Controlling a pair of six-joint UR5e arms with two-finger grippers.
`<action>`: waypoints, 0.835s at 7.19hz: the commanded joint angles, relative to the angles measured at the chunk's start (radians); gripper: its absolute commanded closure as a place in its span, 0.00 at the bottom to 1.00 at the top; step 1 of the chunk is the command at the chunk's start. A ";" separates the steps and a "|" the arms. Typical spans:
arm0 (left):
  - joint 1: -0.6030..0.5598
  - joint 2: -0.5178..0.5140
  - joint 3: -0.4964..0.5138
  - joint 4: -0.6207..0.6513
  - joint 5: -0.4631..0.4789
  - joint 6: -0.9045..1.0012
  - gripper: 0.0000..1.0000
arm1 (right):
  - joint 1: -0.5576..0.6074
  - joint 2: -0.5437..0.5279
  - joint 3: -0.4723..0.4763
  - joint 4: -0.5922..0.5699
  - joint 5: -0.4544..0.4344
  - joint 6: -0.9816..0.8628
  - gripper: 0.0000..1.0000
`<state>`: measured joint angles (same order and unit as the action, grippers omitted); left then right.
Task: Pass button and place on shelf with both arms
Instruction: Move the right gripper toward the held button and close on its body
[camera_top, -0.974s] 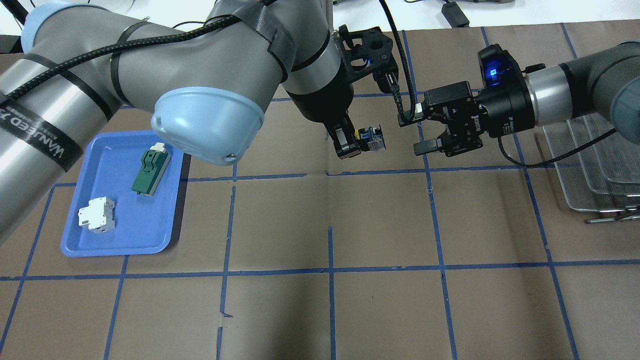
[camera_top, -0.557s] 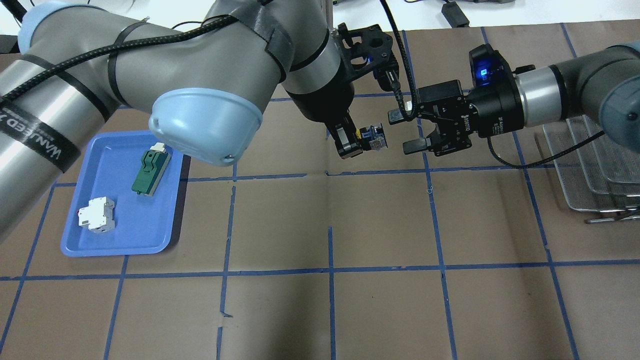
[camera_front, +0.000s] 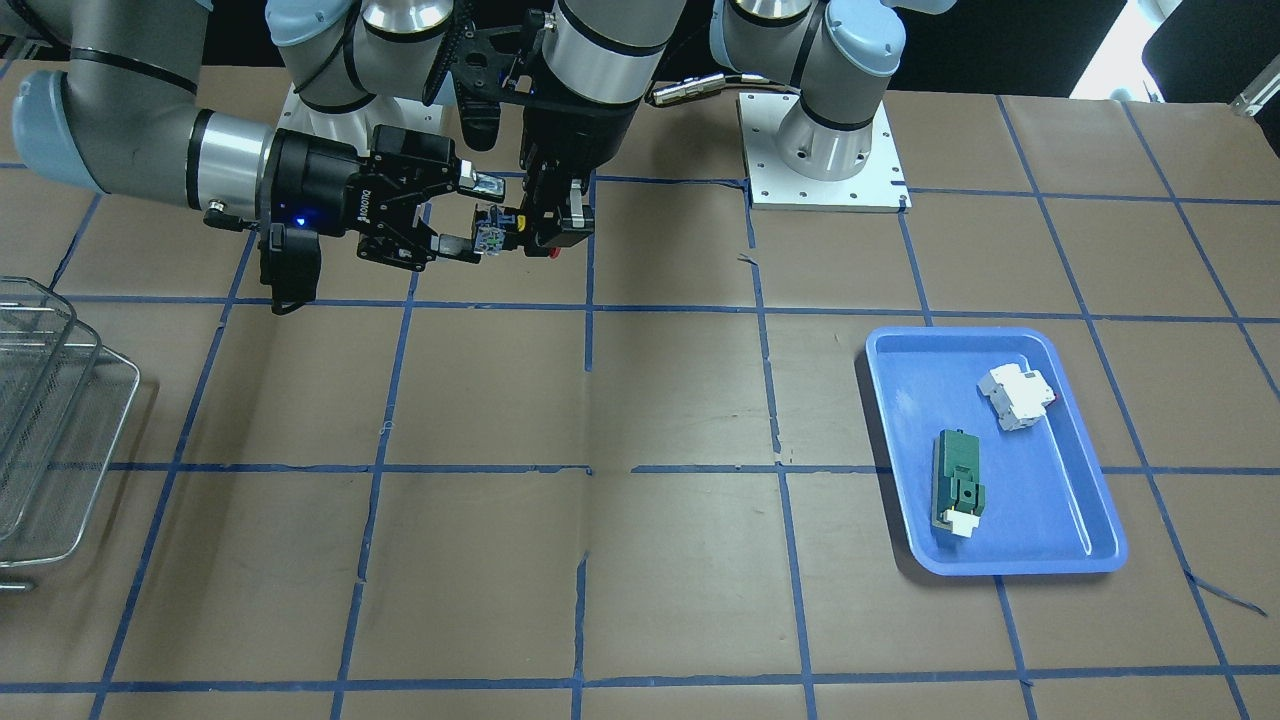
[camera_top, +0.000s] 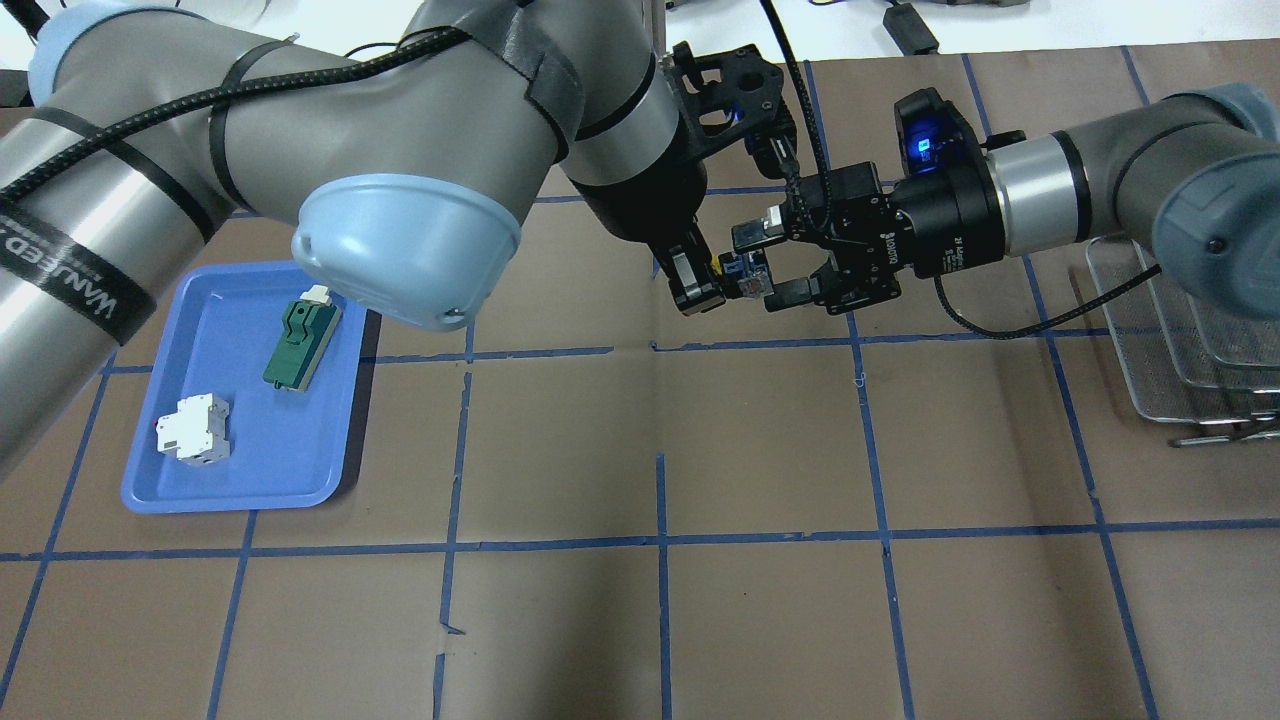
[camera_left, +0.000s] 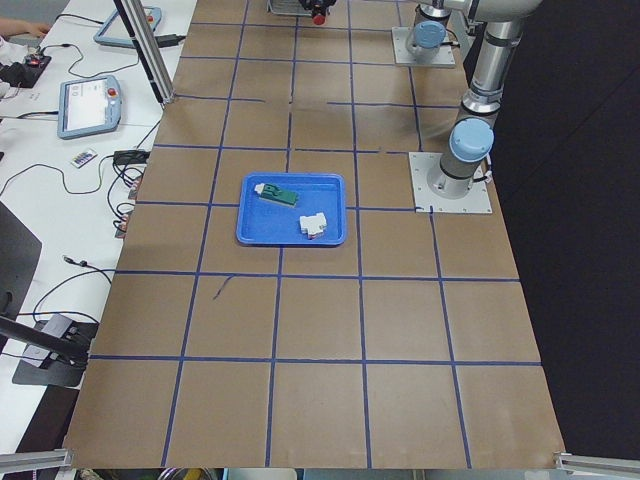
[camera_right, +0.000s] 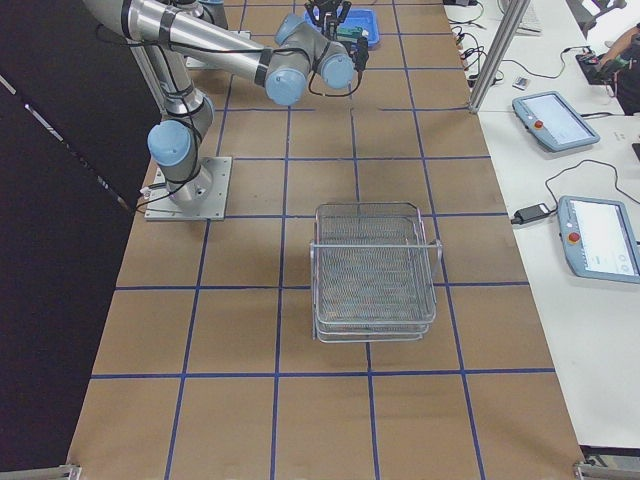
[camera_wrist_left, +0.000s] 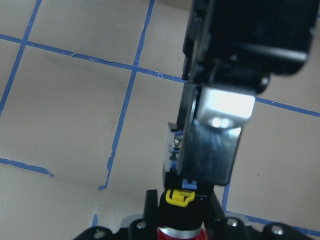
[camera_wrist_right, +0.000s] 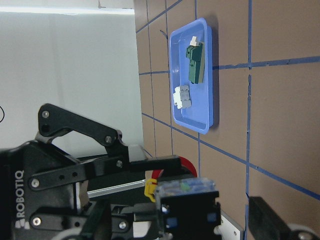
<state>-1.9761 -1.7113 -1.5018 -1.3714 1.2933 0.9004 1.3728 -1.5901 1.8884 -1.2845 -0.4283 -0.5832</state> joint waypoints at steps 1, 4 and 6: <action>0.000 -0.001 0.000 0.000 0.000 0.000 1.00 | 0.002 0.002 -0.002 -0.004 0.000 -0.003 0.39; 0.000 -0.002 -0.001 0.000 0.003 0.000 1.00 | 0.002 0.004 -0.012 -0.010 -0.012 -0.004 0.82; 0.000 -0.001 0.000 0.000 0.004 -0.009 0.91 | -0.001 0.005 -0.012 -0.010 -0.012 -0.003 0.83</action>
<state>-1.9758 -1.7129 -1.5019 -1.3712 1.2954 0.8983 1.3736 -1.5858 1.8770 -1.2938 -0.4402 -0.5864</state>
